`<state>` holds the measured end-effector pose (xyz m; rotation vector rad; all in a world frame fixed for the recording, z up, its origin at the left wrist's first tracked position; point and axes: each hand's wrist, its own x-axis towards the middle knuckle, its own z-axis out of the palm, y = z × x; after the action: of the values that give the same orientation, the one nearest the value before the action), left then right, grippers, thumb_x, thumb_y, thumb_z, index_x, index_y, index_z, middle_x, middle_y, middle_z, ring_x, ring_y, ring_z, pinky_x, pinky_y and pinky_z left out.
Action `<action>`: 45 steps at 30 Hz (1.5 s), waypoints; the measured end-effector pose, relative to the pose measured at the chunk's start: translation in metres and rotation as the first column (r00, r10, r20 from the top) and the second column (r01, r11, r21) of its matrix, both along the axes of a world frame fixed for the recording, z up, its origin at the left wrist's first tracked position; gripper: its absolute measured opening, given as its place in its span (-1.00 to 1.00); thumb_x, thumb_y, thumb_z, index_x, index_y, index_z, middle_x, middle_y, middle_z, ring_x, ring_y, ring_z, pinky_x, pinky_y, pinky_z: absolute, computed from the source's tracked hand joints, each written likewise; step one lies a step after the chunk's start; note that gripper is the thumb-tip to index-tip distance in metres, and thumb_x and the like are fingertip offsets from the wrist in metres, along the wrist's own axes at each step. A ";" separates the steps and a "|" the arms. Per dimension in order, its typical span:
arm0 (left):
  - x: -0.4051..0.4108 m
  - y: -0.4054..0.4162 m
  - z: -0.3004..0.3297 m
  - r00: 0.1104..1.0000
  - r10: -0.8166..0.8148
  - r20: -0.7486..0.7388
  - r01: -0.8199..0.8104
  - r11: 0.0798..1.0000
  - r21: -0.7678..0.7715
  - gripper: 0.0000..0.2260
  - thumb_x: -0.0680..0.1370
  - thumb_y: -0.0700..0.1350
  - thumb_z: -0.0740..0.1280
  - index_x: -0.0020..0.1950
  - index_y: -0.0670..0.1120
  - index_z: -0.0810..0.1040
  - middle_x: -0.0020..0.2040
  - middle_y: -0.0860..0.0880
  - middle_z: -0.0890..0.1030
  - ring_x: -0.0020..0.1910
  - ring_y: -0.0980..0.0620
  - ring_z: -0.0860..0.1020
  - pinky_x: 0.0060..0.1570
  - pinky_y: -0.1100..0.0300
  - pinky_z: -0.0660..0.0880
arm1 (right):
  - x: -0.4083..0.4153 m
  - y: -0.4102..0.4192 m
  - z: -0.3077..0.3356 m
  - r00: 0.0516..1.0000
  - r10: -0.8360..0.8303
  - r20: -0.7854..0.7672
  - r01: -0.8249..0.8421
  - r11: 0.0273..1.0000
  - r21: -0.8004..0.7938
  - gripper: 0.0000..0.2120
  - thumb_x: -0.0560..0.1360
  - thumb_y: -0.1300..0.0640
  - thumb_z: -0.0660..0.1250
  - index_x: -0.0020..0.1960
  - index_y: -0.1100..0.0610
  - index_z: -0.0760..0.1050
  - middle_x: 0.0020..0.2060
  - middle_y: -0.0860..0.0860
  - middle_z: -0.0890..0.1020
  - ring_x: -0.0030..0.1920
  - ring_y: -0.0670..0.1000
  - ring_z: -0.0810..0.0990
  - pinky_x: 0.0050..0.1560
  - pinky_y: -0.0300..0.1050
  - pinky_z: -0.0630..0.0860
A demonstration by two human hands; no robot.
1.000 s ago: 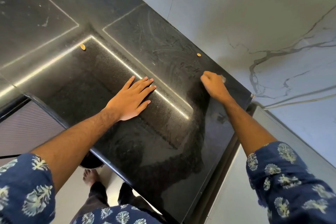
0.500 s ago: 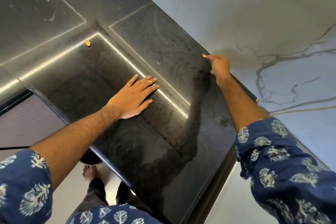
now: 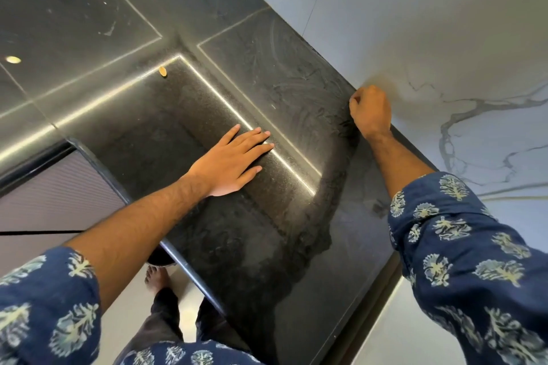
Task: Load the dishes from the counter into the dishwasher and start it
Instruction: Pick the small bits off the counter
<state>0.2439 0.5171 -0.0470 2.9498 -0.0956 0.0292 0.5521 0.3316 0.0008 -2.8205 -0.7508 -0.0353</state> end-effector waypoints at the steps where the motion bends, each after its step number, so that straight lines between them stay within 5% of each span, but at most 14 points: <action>1: 0.000 -0.001 0.001 1.000 -0.001 0.001 0.001 1.000 0.004 -0.50 0.69 0.13 -0.01 0.62 0.01 0.11 0.62 0.00 0.11 0.62 0.02 0.00 0.57 -0.11 -0.03 | -0.004 0.002 0.002 0.996 -0.070 -0.063 0.074 0.995 0.073 -0.82 0.47 0.24 0.26 -0.24 0.30 0.55 -0.31 0.16 0.57 -0.31 0.12 0.54 -0.31 -0.10 0.37; 3: -0.001 0.000 0.003 1.000 0.005 0.006 -0.005 1.000 0.021 -0.50 0.69 0.12 0.01 0.60 0.00 0.14 0.61 -0.01 0.14 0.61 0.00 0.04 0.57 -0.13 0.00 | -0.026 0.016 0.012 0.916 -0.202 -0.347 0.332 0.867 0.372 -0.85 0.43 0.18 0.23 -0.30 0.20 0.41 -0.41 0.07 0.40 -0.45 -0.02 0.33 -0.42 -0.15 0.25; 5: -0.003 0.000 0.005 0.999 0.037 0.023 -0.038 0.998 0.042 -0.52 0.67 0.11 0.06 0.57 -0.02 0.24 0.58 -0.03 0.23 0.58 -0.02 0.15 0.54 -0.14 0.07 | -0.054 0.031 0.021 0.623 -0.055 -0.781 0.699 0.488 0.523 -0.82 0.46 0.16 0.15 -0.32 0.08 0.28 -0.45 -0.01 0.27 -0.53 -0.07 0.16 -0.53 -0.24 0.10; 6: -0.005 0.001 0.006 0.997 0.062 0.044 -0.064 0.997 0.048 -0.54 0.66 0.10 0.09 0.53 -0.02 0.30 0.55 -0.04 0.29 0.54 -0.03 0.23 0.52 -0.13 0.13 | -0.070 0.033 0.022 0.418 0.113 -0.901 0.834 0.346 0.430 -0.79 0.45 0.17 0.12 -0.36 0.05 0.22 -0.49 -0.04 0.22 -0.56 -0.08 0.13 -0.55 -0.27 0.07; 8: -0.011 0.014 0.014 0.989 0.118 0.084 -0.123 0.991 0.059 -0.58 0.63 0.07 0.14 0.46 -0.03 0.39 0.48 -0.03 0.38 0.44 -0.04 0.36 0.41 -0.08 0.27 | -0.103 0.036 0.020 0.113 0.360 -0.926 0.918 0.319 0.236 -0.75 0.36 0.17 0.18 -0.44 0.03 0.18 -0.53 -0.06 0.16 -0.57 -0.08 0.11 -0.58 -0.26 0.08; 12: -0.024 0.074 0.037 0.951 0.294 0.095 -0.303 0.947 0.103 -0.61 0.52 -0.01 0.26 0.35 -0.02 0.46 0.32 -0.05 0.48 0.20 -0.11 0.50 0.06 -0.07 0.44 | -0.156 0.054 0.013 -0.122 0.561 -0.819 0.873 0.454 0.181 -0.66 0.49 0.09 0.26 -0.41 0.04 0.24 -0.54 -0.08 0.18 -0.60 -0.12 0.14 -0.66 -0.27 0.07; 16: -0.031 0.153 0.051 0.892 0.450 0.045 -0.452 0.891 0.053 -0.61 0.50 -0.08 0.29 0.32 -0.09 0.47 0.26 -0.13 0.49 0.19 -0.21 0.49 0.09 -0.12 0.47 | -0.201 0.095 0.023 -0.044 0.488 -0.871 0.792 0.549 0.268 -0.80 0.62 0.18 0.20 -0.05 0.23 0.57 -0.38 0.00 0.47 -0.46 -0.13 0.34 -0.53 -0.33 0.30; 20: -0.020 0.208 0.051 0.869 0.494 0.007 -0.491 0.865 -0.098 -0.60 0.56 -0.15 0.33 0.40 -0.15 0.43 0.30 -0.18 0.47 0.26 -0.23 0.45 0.19 -0.12 0.40 | -0.230 0.131 0.029 0.027 0.472 -0.881 0.740 0.583 0.335 -0.75 0.62 0.24 0.18 0.15 0.29 0.59 -0.22 0.04 0.61 -0.27 -0.10 0.50 -0.27 -0.29 0.47; 23: 0.001 0.237 0.044 0.879 0.464 -0.107 -0.476 0.848 -0.235 -0.58 0.57 -0.07 0.38 0.39 -0.16 0.45 0.25 -0.21 0.49 0.27 -0.24 0.45 0.29 -0.10 0.38 | -0.246 0.156 0.027 0.040 0.456 -0.889 0.761 0.563 0.323 -0.73 0.64 0.23 0.14 0.16 0.29 0.57 -0.21 0.04 0.58 -0.27 -0.10 0.48 -0.22 -0.26 0.43; 34: 0.005 0.260 0.045 0.959 0.259 -0.113 -0.280 0.812 -0.513 -0.94 0.50 -0.22 0.44 -0.05 -0.14 0.62 -0.05 -0.09 0.59 -0.02 -0.01 0.56 0.00 0.24 0.42 | -0.296 0.220 0.029 0.130 0.375 -0.918 0.881 0.380 0.280 -0.78 0.61 0.21 0.19 0.05 0.24 0.60 -0.28 0.03 0.55 -0.32 -0.10 0.45 -0.37 -0.32 0.43; 36: -0.016 0.262 0.050 0.941 0.313 -0.132 -0.307 0.618 -0.724 -0.93 0.52 -0.24 0.41 -0.06 -0.09 0.66 -0.10 -0.05 0.64 -0.13 0.06 0.61 -0.06 0.21 0.53 | -0.304 0.231 0.032 0.122 0.377 -0.918 0.889 0.370 0.270 -0.78 0.61 0.20 0.19 0.05 0.24 0.60 -0.29 0.02 0.53 -0.33 -0.10 0.42 -0.39 -0.32 0.41; 38: -0.048 0.266 0.051 0.909 0.348 -0.230 -0.325 0.247 -0.913 -0.86 0.58 -0.29 0.33 0.01 -0.10 0.66 -0.14 -0.03 0.66 -0.21 0.10 0.64 -0.21 0.21 0.58 | -0.309 0.244 0.032 0.107 0.393 -0.913 0.892 0.369 0.263 -0.74 0.62 0.20 0.18 0.13 0.26 0.60 -0.32 0.01 0.50 -0.35 -0.11 0.39 -0.41 -0.32 0.37; 41: -0.100 0.283 0.048 0.844 0.378 -0.382 -0.319 -0.220 -0.922 -0.77 0.64 -0.36 0.19 0.10 -0.16 0.61 -0.18 -0.05 0.60 -0.30 0.14 0.58 -0.28 0.30 0.52 | -0.310 0.274 0.029 0.092 0.396 -0.914 0.866 0.421 0.270 -0.67 0.58 0.30 0.12 0.24 0.31 0.55 -0.36 -0.01 0.42 -0.41 -0.12 0.31 -0.45 -0.30 0.29; 45: -0.162 0.318 0.052 0.704 0.456 -0.544 -0.344 -0.451 -0.823 -0.66 0.57 -0.46 0.03 0.05 -0.20 0.56 -0.38 0.00 0.43 -0.51 0.15 0.35 -0.45 0.28 0.35 | -0.316 0.340 0.023 0.183 0.296 -0.937 0.622 0.703 0.344 -0.64 0.56 0.26 0.11 0.23 0.32 0.56 -0.41 -0.06 0.21 -0.38 -0.06 0.05 -0.45 -0.23 0.04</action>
<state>0.0818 0.8347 0.0053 0.9856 0.7893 0.2200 0.2360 0.6720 0.0237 -1.5100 0.0394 1.1373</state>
